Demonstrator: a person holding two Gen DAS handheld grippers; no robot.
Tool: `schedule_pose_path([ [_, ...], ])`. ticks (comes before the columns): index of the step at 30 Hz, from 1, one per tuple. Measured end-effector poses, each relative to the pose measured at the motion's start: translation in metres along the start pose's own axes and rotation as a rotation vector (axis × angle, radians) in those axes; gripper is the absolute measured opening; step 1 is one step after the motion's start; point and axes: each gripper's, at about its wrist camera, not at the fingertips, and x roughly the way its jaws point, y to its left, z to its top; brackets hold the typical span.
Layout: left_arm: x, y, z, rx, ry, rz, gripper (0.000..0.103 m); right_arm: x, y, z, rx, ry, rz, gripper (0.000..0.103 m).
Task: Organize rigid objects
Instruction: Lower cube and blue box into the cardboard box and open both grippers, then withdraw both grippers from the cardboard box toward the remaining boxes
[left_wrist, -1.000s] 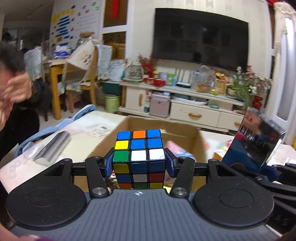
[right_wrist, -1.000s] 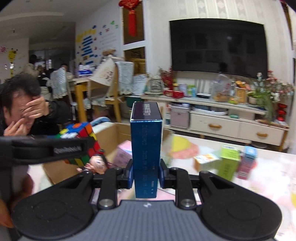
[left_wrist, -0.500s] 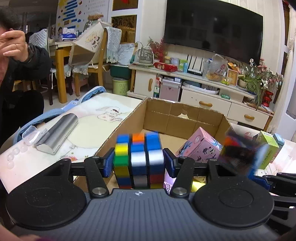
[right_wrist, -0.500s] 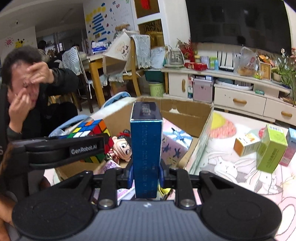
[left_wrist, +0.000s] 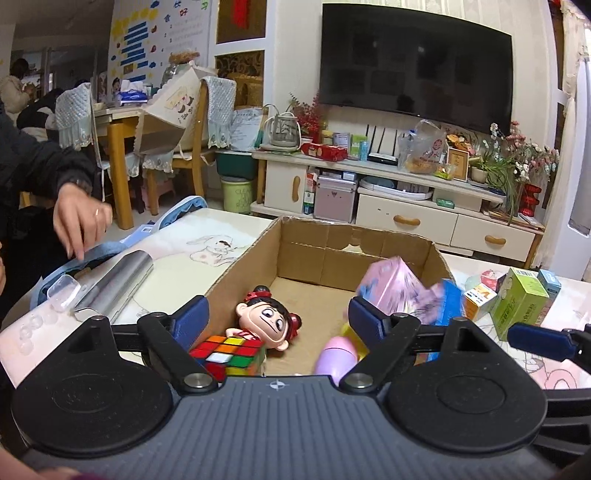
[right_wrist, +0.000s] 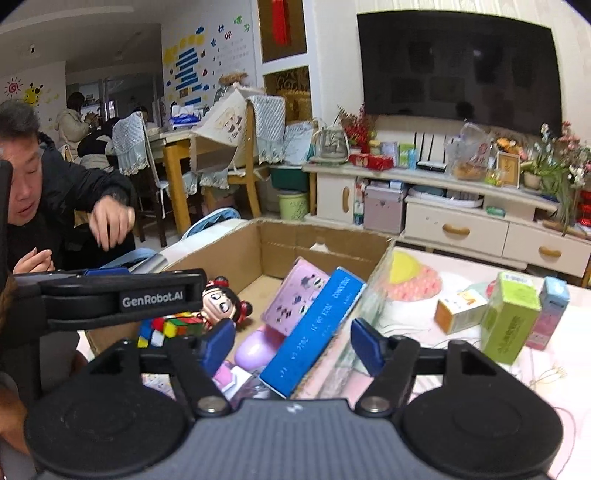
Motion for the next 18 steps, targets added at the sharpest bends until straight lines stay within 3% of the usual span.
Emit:
schedule_pose_path([
  [10,-0.003,-0.003,-0.001,0.015,0.002,-0.016,0.103,-0.013,-0.018,-0.006,0.017,-0.056,-0.057,0.078],
  [18,-0.005,-0.006,0.0,0.022,-0.01,-0.022,0.103,-0.018,-0.034,-0.02,0.047,-0.051,-0.099,0.082],
])
